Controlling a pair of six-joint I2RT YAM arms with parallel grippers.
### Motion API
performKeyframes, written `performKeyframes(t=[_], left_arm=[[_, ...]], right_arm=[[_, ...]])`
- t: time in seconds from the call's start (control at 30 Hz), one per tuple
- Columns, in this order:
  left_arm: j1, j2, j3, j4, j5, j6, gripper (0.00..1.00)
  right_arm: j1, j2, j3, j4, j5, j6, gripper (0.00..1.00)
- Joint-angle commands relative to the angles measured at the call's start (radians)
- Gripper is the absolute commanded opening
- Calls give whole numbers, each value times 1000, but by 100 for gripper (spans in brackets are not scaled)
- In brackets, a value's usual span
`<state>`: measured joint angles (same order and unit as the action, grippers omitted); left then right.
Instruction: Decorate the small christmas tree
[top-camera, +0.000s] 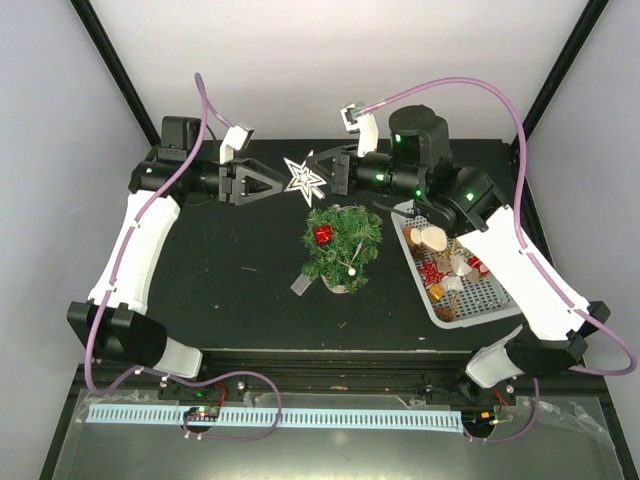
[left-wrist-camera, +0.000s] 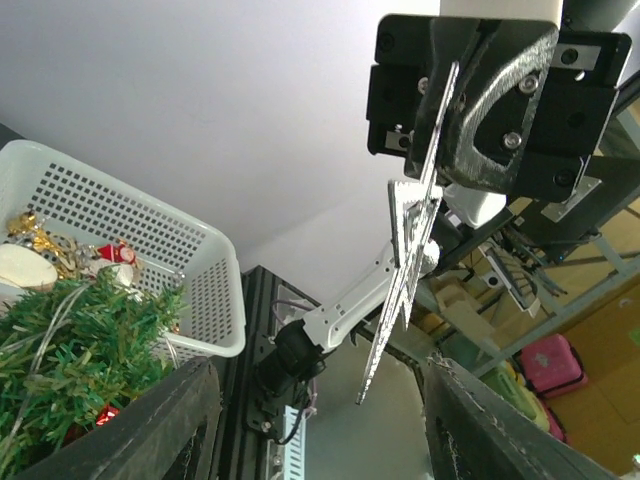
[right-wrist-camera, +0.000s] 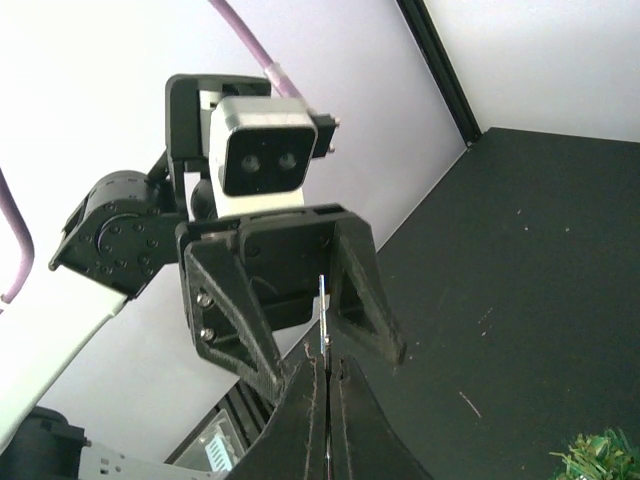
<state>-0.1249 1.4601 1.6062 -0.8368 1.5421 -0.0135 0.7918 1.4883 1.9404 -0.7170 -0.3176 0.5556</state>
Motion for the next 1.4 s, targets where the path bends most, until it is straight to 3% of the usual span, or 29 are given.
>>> performKeyframes(t=[0.0,0.47,0.63,0.77,0.93,1.0,1.03,1.13,1.17,1.23,1.37], left_arm=[[-18,-45,-45,-5,217,25,58],[-30,-63,-51,7,210,21,56],[-30,-59,-52,9,217,25,35],[-30,-59,-50,17,216,19,4],[-25,-61,-44,87,217,-48,2],[-18,-64,-46,247,217,-190,2],[-14,-78,-89,449,210,-355,2],[-11,-96,-215,1404,208,-1077,2],[-14,-64,-204,1580,219,-1247,1],[-4,-11,-150,1629,222,-1361,2],[5,22,-78,1521,222,-1301,2]], right_arm=[[-8,26,-2,60,-17,13,1],[-11,63,-26,124,-87,52,1],[-10,58,-49,151,-102,66,1],[-11,51,-65,161,-102,67,1],[-10,36,-84,157,-97,63,1],[-10,28,-89,145,-90,57,1],[-10,23,-94,139,-85,53,1],[-10,0,-116,123,-65,35,1],[-10,-8,-123,115,-58,27,1],[-10,-21,-134,98,-50,13,1],[-10,-48,-176,87,-50,-7,1]])
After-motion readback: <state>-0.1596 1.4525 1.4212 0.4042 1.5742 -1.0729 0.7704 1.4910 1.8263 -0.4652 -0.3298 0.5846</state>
